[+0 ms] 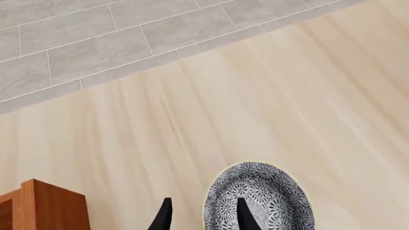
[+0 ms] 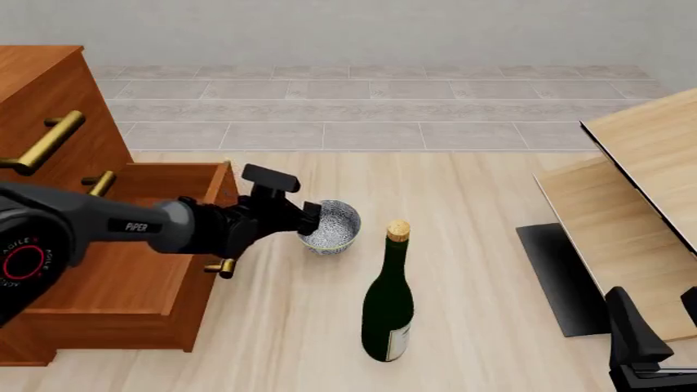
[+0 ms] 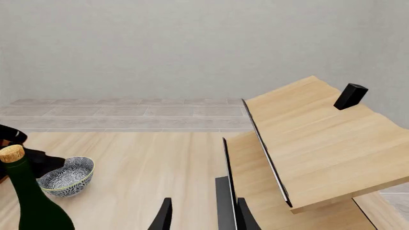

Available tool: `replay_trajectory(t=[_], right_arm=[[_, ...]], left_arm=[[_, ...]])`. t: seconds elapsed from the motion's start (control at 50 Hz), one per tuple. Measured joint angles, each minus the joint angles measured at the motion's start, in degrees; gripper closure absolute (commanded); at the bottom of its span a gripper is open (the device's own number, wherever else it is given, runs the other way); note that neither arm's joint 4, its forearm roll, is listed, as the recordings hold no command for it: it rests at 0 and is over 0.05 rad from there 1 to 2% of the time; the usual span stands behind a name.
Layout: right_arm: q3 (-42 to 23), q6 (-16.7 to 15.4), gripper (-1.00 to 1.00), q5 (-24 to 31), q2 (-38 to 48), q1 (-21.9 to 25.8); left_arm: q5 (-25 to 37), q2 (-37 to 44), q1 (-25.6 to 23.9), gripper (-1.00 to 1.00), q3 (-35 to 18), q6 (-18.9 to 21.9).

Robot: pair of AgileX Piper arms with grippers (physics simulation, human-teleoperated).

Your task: Put the bowl on top of the cabinet.

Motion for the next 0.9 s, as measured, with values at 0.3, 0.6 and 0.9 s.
replay_trajectory(t=[0.3,0.6,0.9], right_arm=[[0.0,0.0,-1.00,0.0,0.0,0.0],[0.0,0.0,-1.00,0.0,0.0,0.0],[0.0,0.0,-1.00,0.0,0.0,0.0]], left_arm=[[0.0,1.9,0.2,-1.00,-1.4,0.4],[0.2,3.9,0.2,-1.00,-2.6,1.1],[0.3,5.8,0.1,-1.00,-3.8,2.3]])
